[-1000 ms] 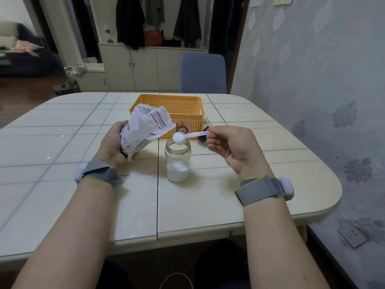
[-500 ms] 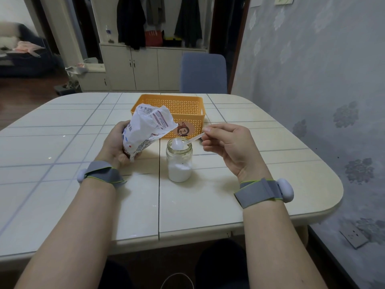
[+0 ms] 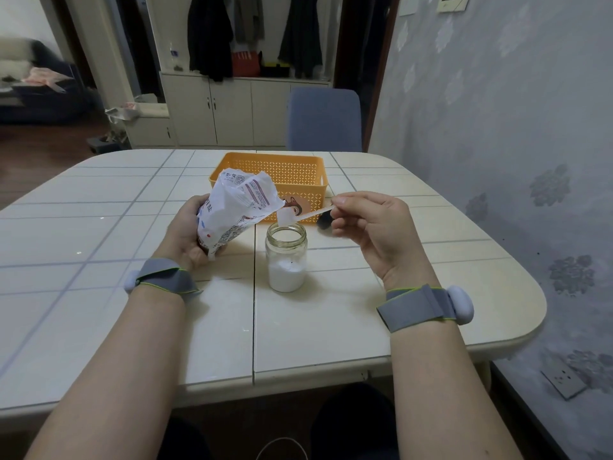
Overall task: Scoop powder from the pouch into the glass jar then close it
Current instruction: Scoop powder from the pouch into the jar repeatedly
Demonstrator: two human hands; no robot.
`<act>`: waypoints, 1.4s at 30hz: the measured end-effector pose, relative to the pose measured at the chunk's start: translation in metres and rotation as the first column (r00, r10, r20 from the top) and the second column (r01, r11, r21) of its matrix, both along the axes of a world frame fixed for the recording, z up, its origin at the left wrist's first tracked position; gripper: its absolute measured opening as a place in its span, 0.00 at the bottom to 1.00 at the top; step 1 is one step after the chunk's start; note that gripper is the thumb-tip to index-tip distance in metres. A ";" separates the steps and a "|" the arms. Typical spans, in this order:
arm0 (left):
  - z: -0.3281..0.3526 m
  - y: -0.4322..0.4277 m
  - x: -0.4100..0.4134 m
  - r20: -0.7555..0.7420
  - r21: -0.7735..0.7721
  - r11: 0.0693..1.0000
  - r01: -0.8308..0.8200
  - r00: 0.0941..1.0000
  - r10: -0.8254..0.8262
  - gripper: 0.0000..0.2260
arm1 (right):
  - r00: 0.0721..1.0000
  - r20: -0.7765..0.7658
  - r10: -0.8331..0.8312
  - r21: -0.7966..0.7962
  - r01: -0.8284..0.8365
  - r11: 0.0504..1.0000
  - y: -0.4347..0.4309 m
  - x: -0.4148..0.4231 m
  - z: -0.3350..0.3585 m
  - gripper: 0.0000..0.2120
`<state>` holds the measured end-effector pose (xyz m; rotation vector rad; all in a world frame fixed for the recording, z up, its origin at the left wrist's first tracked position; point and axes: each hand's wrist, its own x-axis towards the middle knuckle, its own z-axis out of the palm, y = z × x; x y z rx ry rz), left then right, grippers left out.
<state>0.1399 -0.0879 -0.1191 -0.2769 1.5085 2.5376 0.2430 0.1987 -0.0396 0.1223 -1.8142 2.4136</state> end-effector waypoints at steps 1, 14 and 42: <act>0.000 0.000 0.000 -0.004 -0.004 1.000 -0.001 1.000 0.001 0.11 | 1.000 -0.002 -0.007 -0.018 0.007 1.000 0.001 -0.001 0.003 0.03; -0.001 -0.006 -0.003 -0.018 0.109 0.994 0.022 1.000 -0.020 0.06 | 0.982 -0.187 0.024 0.392 0.052 0.918 -0.069 -0.044 0.019 0.08; 0.014 0.015 0.014 -0.152 0.063 0.998 -0.027 0.988 0.036 0.24 | 0.694 -0.719 0.032 0.556 0.547 0.626 -0.096 -0.044 0.014 0.09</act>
